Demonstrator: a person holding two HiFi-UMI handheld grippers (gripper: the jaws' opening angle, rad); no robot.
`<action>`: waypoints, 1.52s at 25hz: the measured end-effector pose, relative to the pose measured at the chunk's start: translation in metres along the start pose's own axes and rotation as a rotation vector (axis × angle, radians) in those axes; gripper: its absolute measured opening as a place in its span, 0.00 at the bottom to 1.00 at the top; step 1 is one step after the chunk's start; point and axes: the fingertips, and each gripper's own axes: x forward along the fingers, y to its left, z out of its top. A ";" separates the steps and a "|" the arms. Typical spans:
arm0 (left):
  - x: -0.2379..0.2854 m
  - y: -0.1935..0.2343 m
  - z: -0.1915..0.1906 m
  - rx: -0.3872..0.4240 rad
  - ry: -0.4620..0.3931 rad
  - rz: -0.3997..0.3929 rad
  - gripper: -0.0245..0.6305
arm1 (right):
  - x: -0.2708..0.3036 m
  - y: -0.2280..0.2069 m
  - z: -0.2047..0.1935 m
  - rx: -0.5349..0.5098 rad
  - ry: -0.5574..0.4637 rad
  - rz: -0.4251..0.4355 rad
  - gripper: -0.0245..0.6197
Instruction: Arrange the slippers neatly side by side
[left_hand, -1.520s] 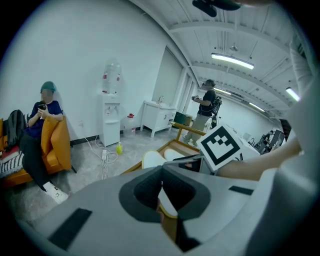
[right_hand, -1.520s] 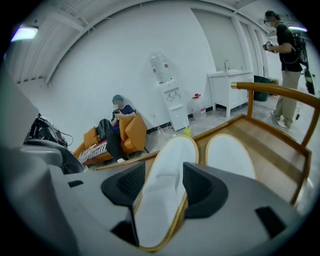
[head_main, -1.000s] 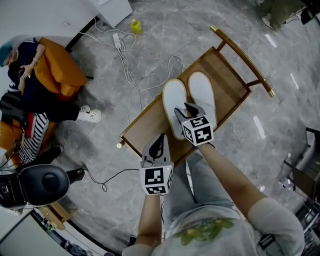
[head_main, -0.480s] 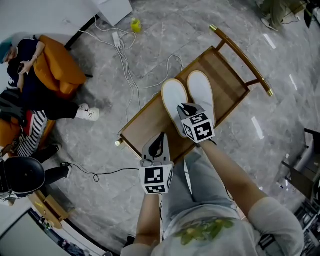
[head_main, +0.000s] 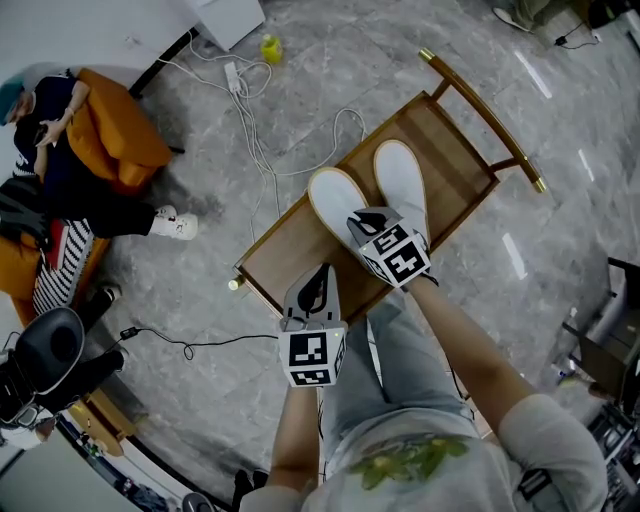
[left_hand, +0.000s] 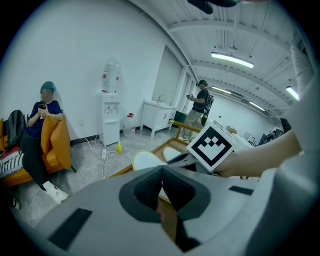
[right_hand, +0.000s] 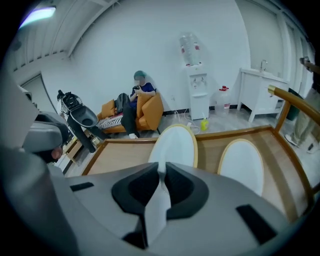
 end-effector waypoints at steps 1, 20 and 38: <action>0.000 0.000 0.000 0.000 0.001 -0.001 0.06 | 0.000 0.001 -0.001 -0.006 0.008 0.005 0.10; 0.003 0.000 -0.007 0.000 0.015 -0.005 0.06 | 0.004 0.023 -0.024 -0.085 0.058 0.073 0.11; -0.007 -0.001 0.003 -0.043 0.007 -0.007 0.06 | -0.024 0.023 -0.006 0.034 -0.021 0.056 0.30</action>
